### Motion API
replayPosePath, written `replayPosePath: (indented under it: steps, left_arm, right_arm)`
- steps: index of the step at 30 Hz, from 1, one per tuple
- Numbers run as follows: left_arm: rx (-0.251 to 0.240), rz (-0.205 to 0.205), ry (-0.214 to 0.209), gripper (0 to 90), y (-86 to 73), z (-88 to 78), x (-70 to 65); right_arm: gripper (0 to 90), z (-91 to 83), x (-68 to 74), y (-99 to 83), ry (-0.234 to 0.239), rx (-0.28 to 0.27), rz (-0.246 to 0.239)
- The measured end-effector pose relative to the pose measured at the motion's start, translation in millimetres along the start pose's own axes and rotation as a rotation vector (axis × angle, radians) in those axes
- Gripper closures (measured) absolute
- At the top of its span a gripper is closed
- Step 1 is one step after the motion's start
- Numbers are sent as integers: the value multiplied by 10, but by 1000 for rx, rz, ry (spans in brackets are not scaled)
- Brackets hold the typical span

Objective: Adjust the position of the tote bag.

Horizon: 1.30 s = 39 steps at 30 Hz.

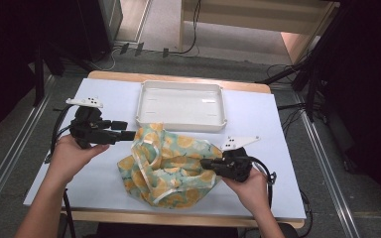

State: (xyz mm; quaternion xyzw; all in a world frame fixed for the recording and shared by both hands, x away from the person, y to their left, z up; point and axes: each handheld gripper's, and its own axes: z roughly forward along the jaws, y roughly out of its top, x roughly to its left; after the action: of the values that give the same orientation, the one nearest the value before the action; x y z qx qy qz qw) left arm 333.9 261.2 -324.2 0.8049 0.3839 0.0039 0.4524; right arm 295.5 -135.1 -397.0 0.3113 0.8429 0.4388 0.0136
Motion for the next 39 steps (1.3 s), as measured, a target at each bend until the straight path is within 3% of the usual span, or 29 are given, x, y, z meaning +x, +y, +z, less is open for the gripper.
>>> replayPosePath:
  steps: [3,11,15,19,22,26,33,39]
  left_arm:
    - [11,-1,-3,407,-17,38,16]
    - [39,25,3,392,-83,180,-10]
    - [27,35,-12,392,-75,164,-31]
    - [7,16,-32,392,-71,129,22]
    - [15,3,-35,388,-72,128,52]
    - [7,30,-54,374,-58,128,-12]
    - [26,59,-63,319,-10,125,-152]
    - [32,72,-71,292,-23,150,-222]
  right_arm:
    - [898,4,28,-71,-8,0,-23]
    - [898,4,62,-256,-22,21,-19]
    - [898,15,87,-329,-21,31,-10]
    - [885,36,90,-397,-27,61,-13]
    - [860,-16,93,-374,-28,26,-17]
    - [802,-81,80,-335,-29,-23,-20]
    - [723,-186,121,-175,-33,-60,-30]
    - [653,-325,68,-116,-69,-86,-31]
